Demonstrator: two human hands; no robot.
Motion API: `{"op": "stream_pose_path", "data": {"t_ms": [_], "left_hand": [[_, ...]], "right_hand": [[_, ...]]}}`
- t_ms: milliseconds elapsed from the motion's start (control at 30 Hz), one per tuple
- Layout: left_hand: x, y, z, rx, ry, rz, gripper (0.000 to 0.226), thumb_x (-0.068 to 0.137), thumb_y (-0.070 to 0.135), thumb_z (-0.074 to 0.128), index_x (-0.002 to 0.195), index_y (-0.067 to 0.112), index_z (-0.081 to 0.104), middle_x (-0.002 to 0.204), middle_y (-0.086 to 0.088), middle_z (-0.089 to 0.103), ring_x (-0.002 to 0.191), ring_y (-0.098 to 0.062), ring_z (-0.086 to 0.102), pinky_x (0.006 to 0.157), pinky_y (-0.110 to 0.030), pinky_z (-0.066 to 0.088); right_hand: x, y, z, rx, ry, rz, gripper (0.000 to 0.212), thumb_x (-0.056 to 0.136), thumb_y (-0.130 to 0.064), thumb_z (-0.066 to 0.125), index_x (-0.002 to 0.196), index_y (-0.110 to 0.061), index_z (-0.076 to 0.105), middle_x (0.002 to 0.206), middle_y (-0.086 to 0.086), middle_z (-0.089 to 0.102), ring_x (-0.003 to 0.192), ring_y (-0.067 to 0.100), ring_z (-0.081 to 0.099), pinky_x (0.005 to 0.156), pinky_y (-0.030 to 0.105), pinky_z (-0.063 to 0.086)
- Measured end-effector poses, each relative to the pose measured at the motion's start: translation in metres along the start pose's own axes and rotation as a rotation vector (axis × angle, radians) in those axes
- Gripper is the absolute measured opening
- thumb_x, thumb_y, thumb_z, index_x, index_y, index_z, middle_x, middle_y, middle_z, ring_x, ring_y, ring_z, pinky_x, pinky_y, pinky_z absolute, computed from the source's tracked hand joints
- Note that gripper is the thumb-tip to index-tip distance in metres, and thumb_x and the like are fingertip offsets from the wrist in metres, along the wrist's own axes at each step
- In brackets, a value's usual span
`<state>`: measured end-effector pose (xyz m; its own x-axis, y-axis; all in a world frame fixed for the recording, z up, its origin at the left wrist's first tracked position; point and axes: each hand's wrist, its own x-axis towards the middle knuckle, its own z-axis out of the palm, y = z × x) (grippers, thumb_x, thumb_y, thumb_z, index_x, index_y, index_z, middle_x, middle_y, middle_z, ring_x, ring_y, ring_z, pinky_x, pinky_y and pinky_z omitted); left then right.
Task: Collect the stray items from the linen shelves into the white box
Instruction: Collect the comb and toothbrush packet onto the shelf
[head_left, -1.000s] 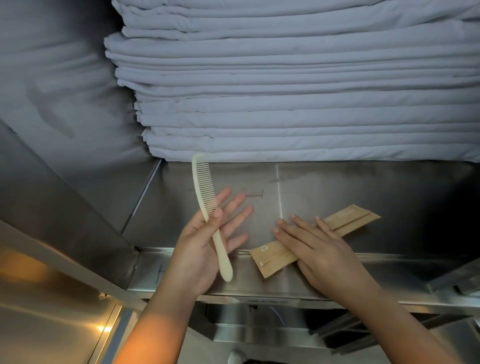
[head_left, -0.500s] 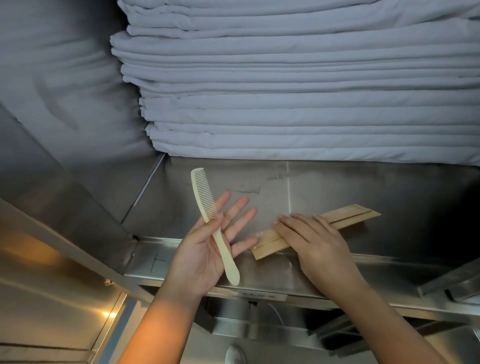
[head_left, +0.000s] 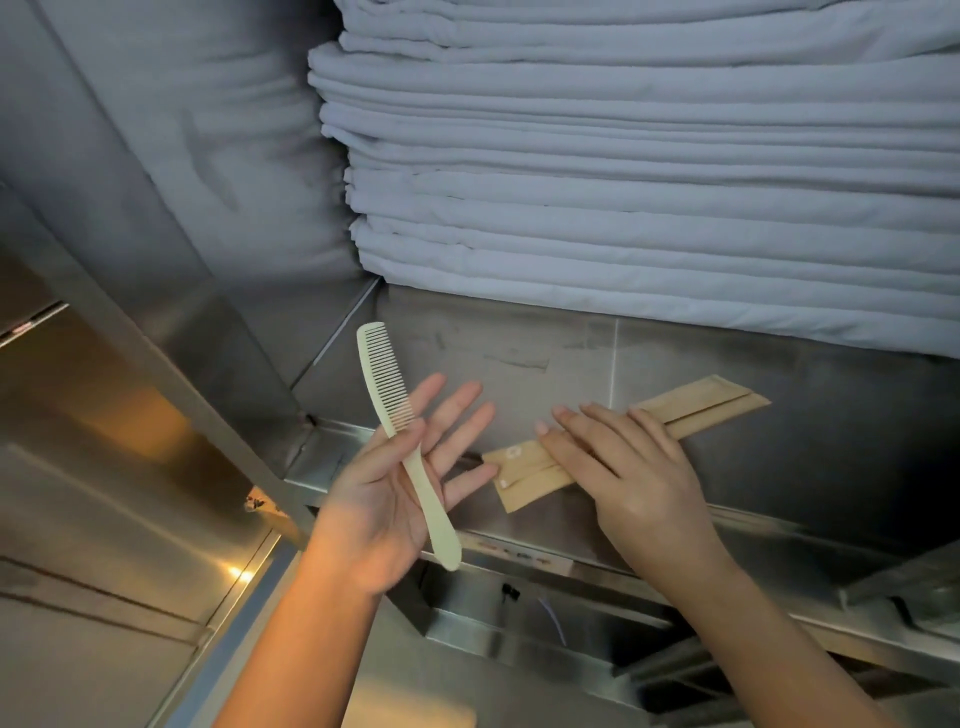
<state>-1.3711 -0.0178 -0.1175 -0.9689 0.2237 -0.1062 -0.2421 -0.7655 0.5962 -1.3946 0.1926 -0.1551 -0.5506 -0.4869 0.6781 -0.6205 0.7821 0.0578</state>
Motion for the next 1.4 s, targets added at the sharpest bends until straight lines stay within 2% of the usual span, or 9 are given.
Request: {"op": "stream_pose_path", "data": {"t_ms": [433, 533, 633, 833, 967, 1067, 1100, 1267, 1400], "left_hand": [[-0.075, 0.025, -0.015, -0.020, 0.063, 0.089, 0.043, 0.086, 0.016, 0.041, 0.128, 0.017, 0.049, 0.125, -0.010, 0.061, 0.112, -0.026, 0.060, 0.074, -0.045, 0.056], [-0.104, 0.034, -0.028, -0.010, 0.079, 0.128, 0.042, 0.087, 0.016, 0.040, 0.129, 0.019, 0.047, 0.126, -0.008, 0.061, 0.113, -0.026, 0.059, 0.077, -0.046, 0.055], [-0.138, 0.043, -0.045, -0.002, 0.103, 0.168, 0.042, 0.088, 0.018, 0.040, 0.129, 0.020, 0.047, 0.127, -0.007, 0.060, 0.114, -0.025, 0.058, 0.078, -0.044, 0.055], [-0.218, 0.059, -0.081, -0.055, 0.184, 0.229, 0.042, 0.086, 0.022, 0.044, 0.127, 0.022, 0.050, 0.128, -0.006, 0.060, 0.116, -0.025, 0.057, 0.082, -0.045, 0.054], [-0.272, 0.069, -0.102, -0.077, 0.263, 0.272, 0.042, 0.085, 0.022, 0.044, 0.126, 0.020, 0.050, 0.126, -0.007, 0.061, 0.114, -0.026, 0.058, 0.084, -0.047, 0.053], [-0.311, 0.077, -0.115, -0.069, 0.337, 0.321, 0.044, 0.083, 0.021, 0.044, 0.126, 0.019, 0.050, 0.124, -0.008, 0.062, 0.112, -0.026, 0.060, 0.085, -0.047, 0.051], [-0.323, 0.079, -0.118, -0.063, 0.361, 0.338, 0.044, 0.083, 0.020, 0.043, 0.126, 0.018, 0.050, 0.123, -0.009, 0.062, 0.111, -0.026, 0.061, 0.085, -0.046, 0.051], [-0.381, 0.095, -0.138, -0.043, 0.460, 0.429, 0.040, 0.088, 0.017, 0.038, 0.126, 0.016, 0.051, 0.122, -0.009, 0.063, 0.109, -0.025, 0.061, 0.081, -0.043, 0.054], [-0.412, 0.106, -0.155, -0.054, 0.492, 0.488, 0.037, 0.097, 0.016, 0.030, 0.128, 0.017, 0.049, 0.124, -0.009, 0.062, 0.112, -0.025, 0.060, 0.084, -0.044, 0.053]], "right_hand": [[0.016, -0.063, -0.017, 0.063, 0.124, -0.068, 0.040, 0.097, -0.003, 0.031, 0.108, -0.009, 0.069, 0.079, 0.013, 0.061, 0.077, 0.027, 0.049, 0.080, 0.042, 0.040], [0.021, -0.093, -0.025, 0.008, 0.100, -0.118, 0.040, 0.084, -0.003, 0.041, 0.110, -0.014, 0.069, 0.096, 0.014, 0.068, 0.086, 0.029, 0.064, 0.085, 0.048, 0.047], [0.026, -0.126, -0.033, -0.033, 0.080, -0.146, 0.047, 0.084, 0.000, 0.036, 0.116, -0.016, 0.065, 0.118, 0.015, 0.063, 0.103, 0.034, 0.063, 0.084, 0.058, 0.045], [0.021, -0.206, -0.046, 0.058, -0.035, -0.185, 0.052, 0.081, 0.001, 0.031, 0.123, -0.013, 0.057, 0.125, 0.017, 0.058, 0.110, 0.039, 0.057, 0.083, 0.060, 0.045], [0.014, -0.268, -0.048, 0.613, -0.186, 0.021, 0.061, 0.077, 0.007, 0.043, 0.133, -0.017, 0.043, 0.131, 0.010, 0.055, 0.116, 0.030, 0.056, 0.094, 0.051, 0.044], [0.017, -0.310, -0.049, 1.141, -0.322, 0.228, 0.067, 0.088, 0.008, 0.048, 0.131, -0.041, 0.035, 0.135, -0.005, 0.050, 0.121, 0.001, 0.046, 0.100, 0.016, 0.036], [0.019, -0.323, -0.048, 1.289, -0.366, 0.278, 0.064, 0.090, 0.007, 0.048, 0.130, -0.042, 0.036, 0.136, -0.006, 0.049, 0.122, -0.003, 0.045, 0.100, 0.013, 0.034], [0.026, -0.372, -0.035, 1.949, -0.610, 0.561, 0.057, 0.084, -0.010, 0.055, 0.133, -0.033, 0.039, 0.126, -0.005, 0.061, 0.111, 0.021, 0.061, 0.093, 0.037, 0.048], [0.032, -0.404, -0.020, 2.323, -0.761, 0.742, 0.063, 0.082, -0.003, 0.051, 0.139, -0.027, 0.036, 0.127, 0.005, 0.060, 0.112, 0.032, 0.059, 0.086, 0.049, 0.052]]}}
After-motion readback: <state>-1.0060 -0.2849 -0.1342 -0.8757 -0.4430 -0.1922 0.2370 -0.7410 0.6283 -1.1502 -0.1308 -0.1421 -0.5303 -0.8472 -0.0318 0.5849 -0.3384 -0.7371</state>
